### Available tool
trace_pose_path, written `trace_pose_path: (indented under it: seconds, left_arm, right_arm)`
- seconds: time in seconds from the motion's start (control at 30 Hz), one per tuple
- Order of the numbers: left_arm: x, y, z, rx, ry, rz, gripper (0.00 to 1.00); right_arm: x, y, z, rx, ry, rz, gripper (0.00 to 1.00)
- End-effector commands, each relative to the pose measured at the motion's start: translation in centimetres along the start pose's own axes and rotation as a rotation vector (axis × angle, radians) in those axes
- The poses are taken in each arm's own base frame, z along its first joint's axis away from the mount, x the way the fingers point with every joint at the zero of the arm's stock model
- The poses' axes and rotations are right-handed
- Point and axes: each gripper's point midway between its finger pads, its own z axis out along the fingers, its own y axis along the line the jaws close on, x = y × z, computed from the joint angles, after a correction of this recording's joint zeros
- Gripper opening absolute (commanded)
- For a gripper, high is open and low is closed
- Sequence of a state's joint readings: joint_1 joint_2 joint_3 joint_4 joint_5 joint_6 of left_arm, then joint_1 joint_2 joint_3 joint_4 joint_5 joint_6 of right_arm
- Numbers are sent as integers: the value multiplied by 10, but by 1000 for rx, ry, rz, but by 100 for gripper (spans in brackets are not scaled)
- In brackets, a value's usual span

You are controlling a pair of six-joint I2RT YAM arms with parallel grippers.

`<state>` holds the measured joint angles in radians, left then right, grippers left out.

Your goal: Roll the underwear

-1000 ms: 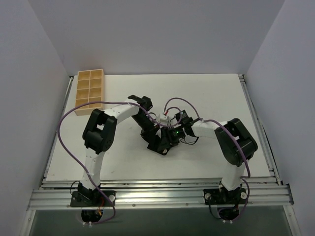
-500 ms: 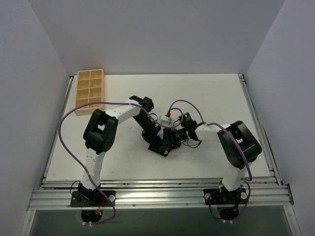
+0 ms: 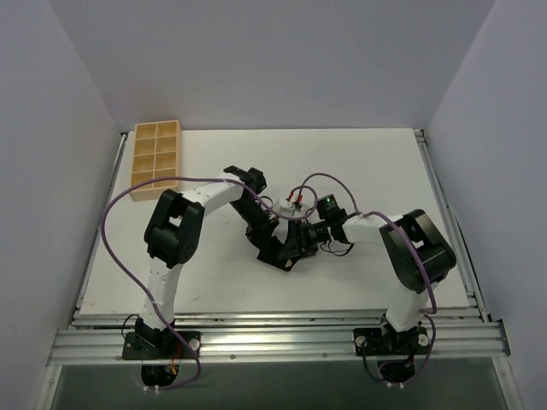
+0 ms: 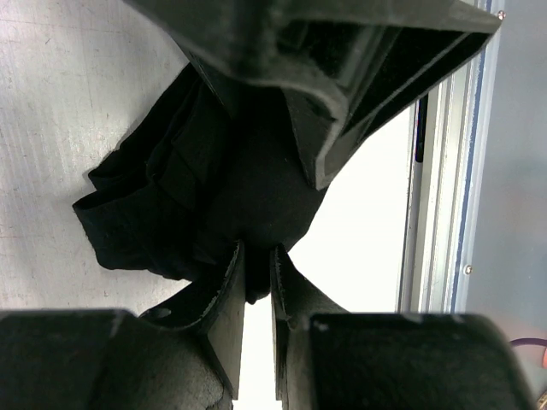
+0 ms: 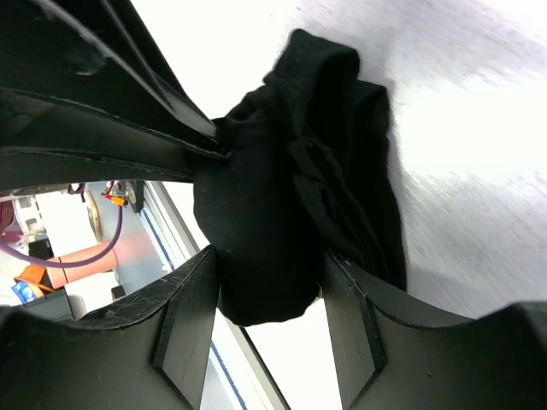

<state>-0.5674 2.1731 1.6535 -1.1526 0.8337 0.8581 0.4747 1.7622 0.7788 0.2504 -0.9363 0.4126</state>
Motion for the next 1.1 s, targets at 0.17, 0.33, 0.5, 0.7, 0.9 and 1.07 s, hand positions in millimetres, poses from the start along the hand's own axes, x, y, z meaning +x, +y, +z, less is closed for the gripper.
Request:
trace_pose_path:
  seconds: [0.17, 0.33, 0.5, 0.7, 0.9, 1.07]
  left_arm:
    - [0, 4, -4, -23, 4, 4, 22]
    - [0, 4, -5, -18, 11, -10, 22]
    - [-2, 4, -4, -16, 11, -27, 22]
    - [-1, 4, -4, -19, 18, -44, 22]
    - [-2, 3, 0, -11, 31, -74, 22]
    - [-2, 3, 2, -9, 43, -94, 22]
  right_arm:
    - [-22, 3, -23, 94, -82, -53, 45]
    - [-28, 8, -35, 132, -162, -58, 47]
    - [-26, 9, -49, 179, -235, -41, 46]
    - [-36, -6, -110, 517, -548, 70, 45]
    - [-48, 43, -156, 628, -806, -31, 46]
    - [-33, 98, -116, 705, -715, -319, 48]
